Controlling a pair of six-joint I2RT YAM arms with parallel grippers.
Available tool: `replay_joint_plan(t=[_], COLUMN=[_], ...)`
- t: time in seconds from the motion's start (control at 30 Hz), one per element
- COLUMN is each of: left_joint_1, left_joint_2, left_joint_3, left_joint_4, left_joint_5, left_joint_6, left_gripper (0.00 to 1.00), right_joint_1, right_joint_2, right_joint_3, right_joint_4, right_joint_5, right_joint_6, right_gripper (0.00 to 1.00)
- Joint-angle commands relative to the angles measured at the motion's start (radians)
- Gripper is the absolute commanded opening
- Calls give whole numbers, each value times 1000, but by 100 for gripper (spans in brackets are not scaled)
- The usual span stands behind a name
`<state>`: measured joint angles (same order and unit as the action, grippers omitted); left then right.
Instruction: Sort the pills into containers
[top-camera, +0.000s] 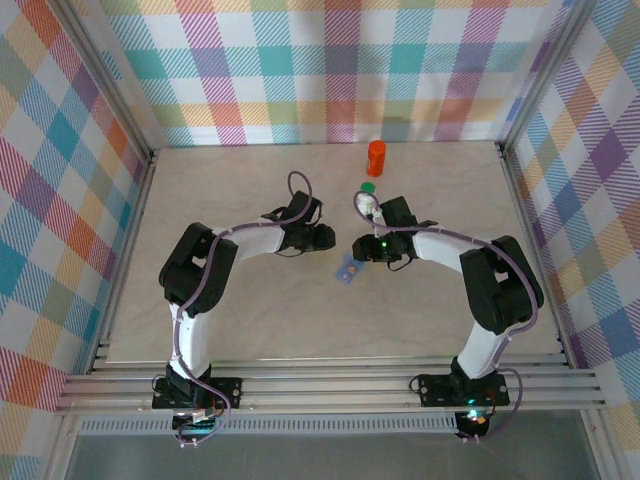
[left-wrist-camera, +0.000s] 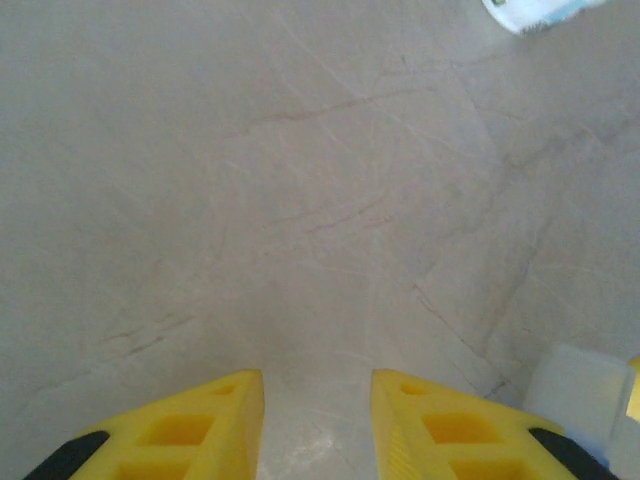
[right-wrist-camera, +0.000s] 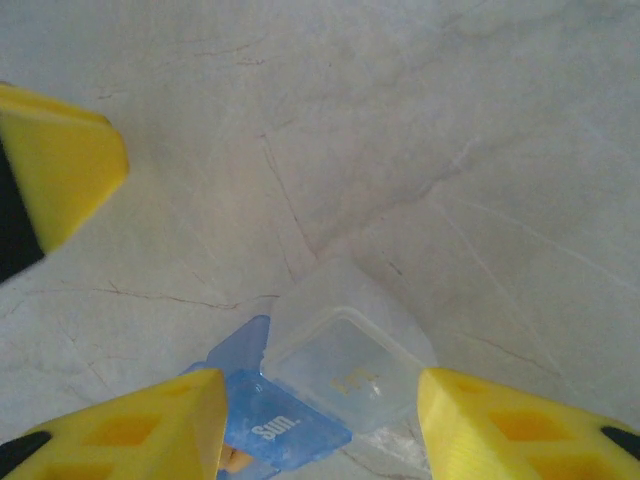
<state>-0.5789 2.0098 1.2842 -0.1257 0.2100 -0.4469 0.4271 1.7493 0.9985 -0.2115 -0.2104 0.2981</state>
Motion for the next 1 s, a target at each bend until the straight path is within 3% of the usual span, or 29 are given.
replay_joint_plan(t=[0.0,0.4,0.73,0.97], left_joint_1=[-25,-27,-39,-39], left_joint_2=[12,-62,-88,-139], left_joint_3=[11,-31,-36,-53], left_joint_4=[12,-8,-29,-128], left_joint_5=[51,23,52,-22], left_joint_6=[19,26,26,54], left_gripper=[33,33,32,32], right_joint_1=[9,10,10,11], right_joint_2=[17,-63,22,33], right_joint_3=[5,22,46,49], right_joint_4=[-42,-83,-55,-34], right_joint_5=[16,25,1,-44], right_joint_6=[-5,3,20,39], right_gripper=[53,53,53,52])
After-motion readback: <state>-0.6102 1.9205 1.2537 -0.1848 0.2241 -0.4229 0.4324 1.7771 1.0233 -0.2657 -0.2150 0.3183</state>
